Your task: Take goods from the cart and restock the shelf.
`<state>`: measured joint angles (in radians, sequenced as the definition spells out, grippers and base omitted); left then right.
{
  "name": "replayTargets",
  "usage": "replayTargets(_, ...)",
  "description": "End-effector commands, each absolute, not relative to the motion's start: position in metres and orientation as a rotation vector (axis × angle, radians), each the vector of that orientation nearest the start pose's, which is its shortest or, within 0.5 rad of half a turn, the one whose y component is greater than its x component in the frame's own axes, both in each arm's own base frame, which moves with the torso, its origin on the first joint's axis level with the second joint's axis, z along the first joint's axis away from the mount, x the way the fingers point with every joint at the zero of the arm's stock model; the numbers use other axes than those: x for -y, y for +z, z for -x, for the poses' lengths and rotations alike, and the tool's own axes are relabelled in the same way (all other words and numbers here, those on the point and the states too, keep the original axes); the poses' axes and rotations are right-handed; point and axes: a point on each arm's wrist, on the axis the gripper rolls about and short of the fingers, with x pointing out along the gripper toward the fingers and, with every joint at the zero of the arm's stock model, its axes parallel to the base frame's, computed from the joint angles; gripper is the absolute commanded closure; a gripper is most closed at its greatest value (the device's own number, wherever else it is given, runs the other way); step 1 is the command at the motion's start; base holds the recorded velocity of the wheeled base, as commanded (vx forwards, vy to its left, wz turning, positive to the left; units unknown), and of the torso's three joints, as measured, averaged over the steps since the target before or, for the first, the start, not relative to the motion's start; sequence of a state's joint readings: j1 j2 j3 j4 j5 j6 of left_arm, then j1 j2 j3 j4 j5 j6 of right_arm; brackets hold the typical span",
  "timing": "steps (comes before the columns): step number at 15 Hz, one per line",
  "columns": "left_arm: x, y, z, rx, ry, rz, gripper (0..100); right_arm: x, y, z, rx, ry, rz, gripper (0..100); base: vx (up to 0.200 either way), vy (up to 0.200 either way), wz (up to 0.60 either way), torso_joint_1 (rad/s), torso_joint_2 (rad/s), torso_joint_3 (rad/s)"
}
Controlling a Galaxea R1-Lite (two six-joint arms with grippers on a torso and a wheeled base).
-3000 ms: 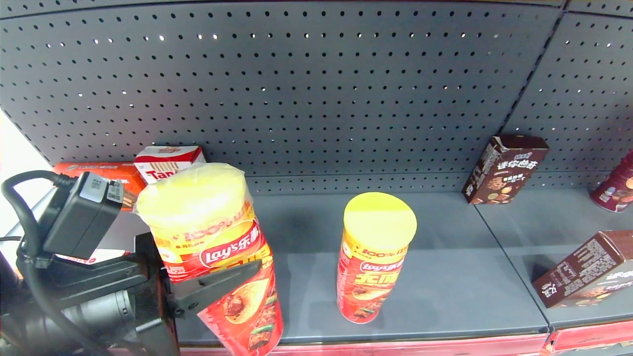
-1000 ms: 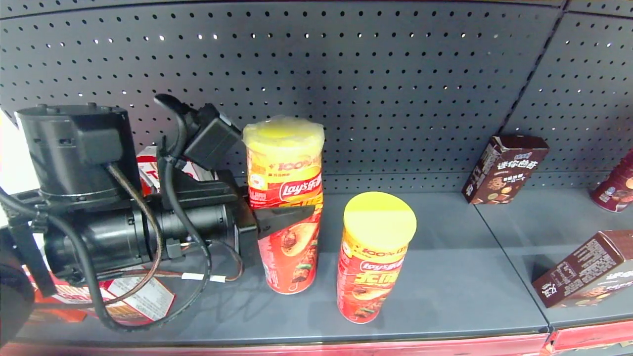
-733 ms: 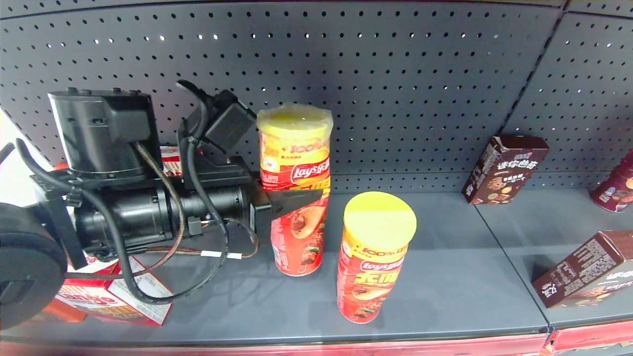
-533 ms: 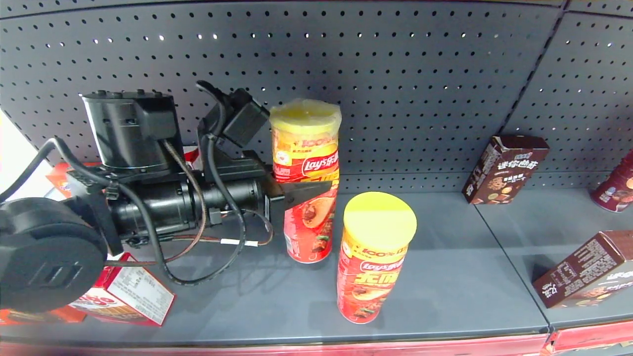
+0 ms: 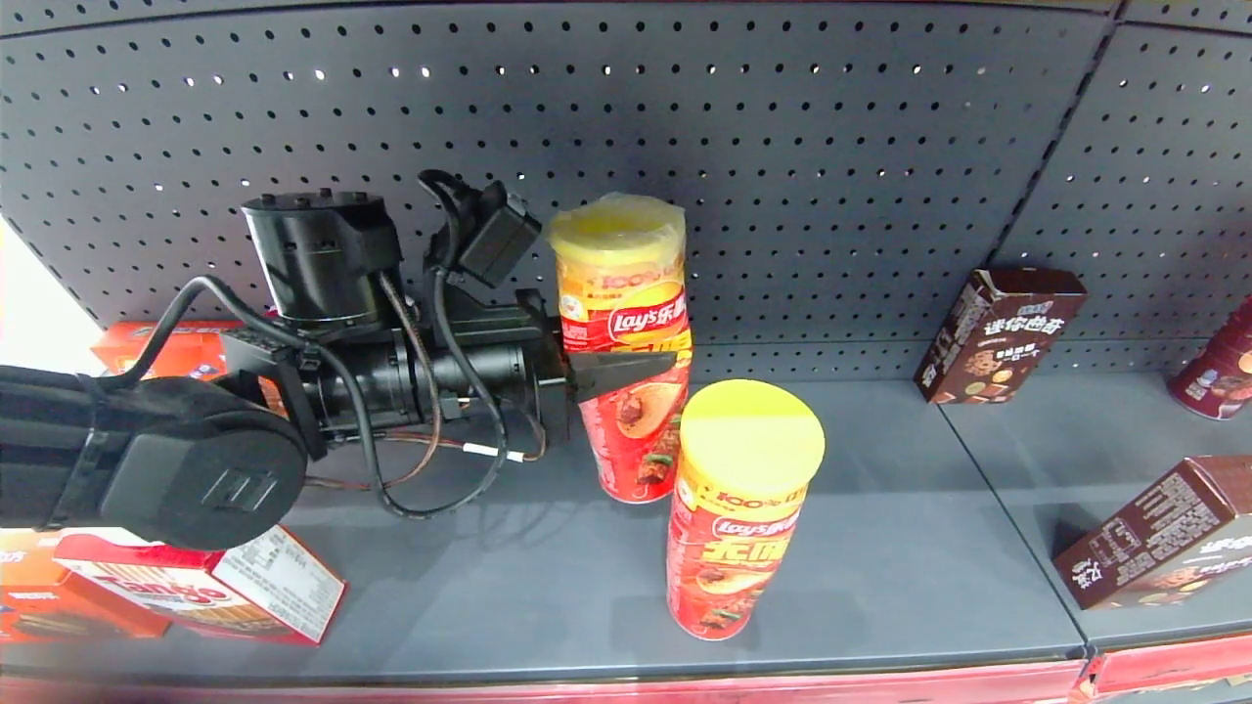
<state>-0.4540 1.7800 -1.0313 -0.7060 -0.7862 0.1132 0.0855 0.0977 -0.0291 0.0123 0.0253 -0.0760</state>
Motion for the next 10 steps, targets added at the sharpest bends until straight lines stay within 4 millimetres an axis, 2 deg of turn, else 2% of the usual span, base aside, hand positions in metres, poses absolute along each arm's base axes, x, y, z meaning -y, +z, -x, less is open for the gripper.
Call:
replayTargets(1,0.168,0.22,-0.312,0.017,-1.242,-0.089,100,0.001,0.084,0.017,-0.08,0.117,0.079,0,0.0,0.0,0.0,0.0,0.0,0.0)
replayTargets(5,0.176,0.211,-0.326,0.009,-1.246,-0.091,100,0.001,0.084,0.017,-0.08,0.124,0.079,0,0.0,0.0,0.0,0.0,0.0,0.0)
replayTargets(7,0.18,0.205,-0.333,0.037,-1.248,-0.15,100,0.001,0.084,0.017,-0.08,0.126,0.079,0,0.0,0.0,0.0,0.0,0.0,0.0)
replayTargets(10,0.181,0.209,-0.337,0.056,-1.244,-0.155,100,0.001,0.084,0.017,-0.08,0.127,0.079,0,0.0,0.0,0.0,0.0,0.0,0.0)
